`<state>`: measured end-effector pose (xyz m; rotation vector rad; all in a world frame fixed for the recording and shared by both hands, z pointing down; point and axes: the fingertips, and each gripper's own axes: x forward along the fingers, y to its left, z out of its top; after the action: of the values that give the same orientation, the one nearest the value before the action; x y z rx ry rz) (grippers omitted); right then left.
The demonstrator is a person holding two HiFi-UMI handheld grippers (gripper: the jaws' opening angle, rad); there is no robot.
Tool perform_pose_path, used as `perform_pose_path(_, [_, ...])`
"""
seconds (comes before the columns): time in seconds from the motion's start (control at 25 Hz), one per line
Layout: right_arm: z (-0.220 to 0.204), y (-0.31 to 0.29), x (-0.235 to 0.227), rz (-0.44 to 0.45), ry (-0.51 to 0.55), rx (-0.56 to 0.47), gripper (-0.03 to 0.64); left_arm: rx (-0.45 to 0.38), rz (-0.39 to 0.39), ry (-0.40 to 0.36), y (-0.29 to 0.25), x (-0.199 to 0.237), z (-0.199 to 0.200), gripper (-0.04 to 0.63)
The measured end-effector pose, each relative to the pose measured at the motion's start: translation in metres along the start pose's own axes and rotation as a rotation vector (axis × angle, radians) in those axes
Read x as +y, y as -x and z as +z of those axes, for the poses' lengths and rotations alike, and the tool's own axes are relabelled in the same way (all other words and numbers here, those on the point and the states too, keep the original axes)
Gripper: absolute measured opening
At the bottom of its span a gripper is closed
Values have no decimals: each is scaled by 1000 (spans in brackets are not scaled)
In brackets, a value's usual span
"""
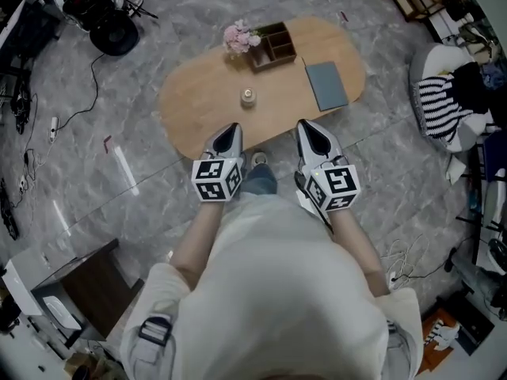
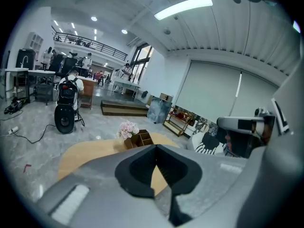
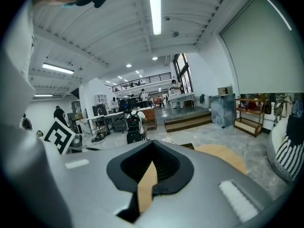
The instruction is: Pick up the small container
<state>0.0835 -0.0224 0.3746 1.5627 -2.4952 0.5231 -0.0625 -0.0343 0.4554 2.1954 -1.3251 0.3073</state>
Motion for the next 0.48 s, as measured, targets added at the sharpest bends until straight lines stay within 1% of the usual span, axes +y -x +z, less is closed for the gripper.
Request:
perform_pose_path(0.24, [8, -36, -16, 26, -4, 14, 2, 17, 18, -2, -31, 17, 0, 2])
perform_pose_path(0.36, [5, -47, -18, 38, -8, 29, 2, 31, 25, -14, -42, 22, -7, 2])
perform_pose_path(0.48, [-1, -58, -19, 62, 6, 57, 2, 49, 37, -5, -55, 29, -18, 2])
